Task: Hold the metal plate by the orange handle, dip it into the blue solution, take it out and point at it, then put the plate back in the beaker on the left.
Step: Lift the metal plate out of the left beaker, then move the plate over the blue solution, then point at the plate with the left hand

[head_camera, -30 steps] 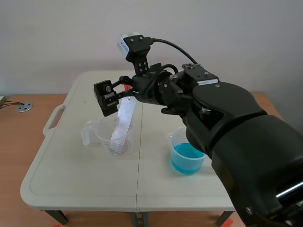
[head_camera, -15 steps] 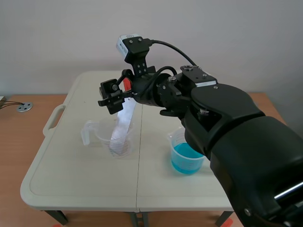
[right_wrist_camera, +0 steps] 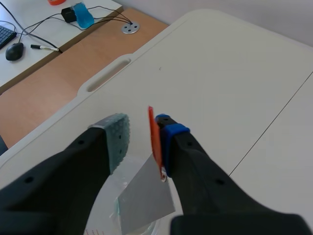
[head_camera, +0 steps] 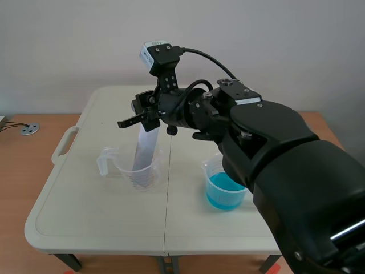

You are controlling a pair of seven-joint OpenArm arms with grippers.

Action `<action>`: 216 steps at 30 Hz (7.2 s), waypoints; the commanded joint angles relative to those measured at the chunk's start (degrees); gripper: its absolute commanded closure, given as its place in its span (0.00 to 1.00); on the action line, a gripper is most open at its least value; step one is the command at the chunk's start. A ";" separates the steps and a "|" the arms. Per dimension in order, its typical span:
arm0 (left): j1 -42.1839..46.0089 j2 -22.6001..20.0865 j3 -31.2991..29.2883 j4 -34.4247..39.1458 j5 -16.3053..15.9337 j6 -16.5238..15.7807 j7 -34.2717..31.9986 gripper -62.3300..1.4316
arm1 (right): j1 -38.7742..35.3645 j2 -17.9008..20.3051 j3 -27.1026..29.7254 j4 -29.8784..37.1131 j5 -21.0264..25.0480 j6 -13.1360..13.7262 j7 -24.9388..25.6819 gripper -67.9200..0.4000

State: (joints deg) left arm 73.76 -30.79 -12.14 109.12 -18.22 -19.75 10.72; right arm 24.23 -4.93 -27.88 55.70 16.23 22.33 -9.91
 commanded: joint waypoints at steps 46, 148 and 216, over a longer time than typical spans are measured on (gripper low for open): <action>0.33 0.26 0.17 0.44 -0.39 -0.35 -1.95 0.90 | -7.76 9.57 1.62 37.40 5.46 20.17 -3.87 0.98; -87.27 16.68 37.97 -34.51 12.50 -15.98 -0.59 0.90 | -23.30 19.98 33.18 57.86 34.56 20.39 -31.56 0.98; -9.57 3.32 -0.66 -8.57 11.15 -4.76 -14.29 0.90 | -24.57 19.80 33.05 51.17 31.30 20.39 -29.92 0.98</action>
State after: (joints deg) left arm 64.27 -27.64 -12.93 99.98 -6.52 -24.21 -2.87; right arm -0.84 14.74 5.08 106.72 46.92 42.28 -41.23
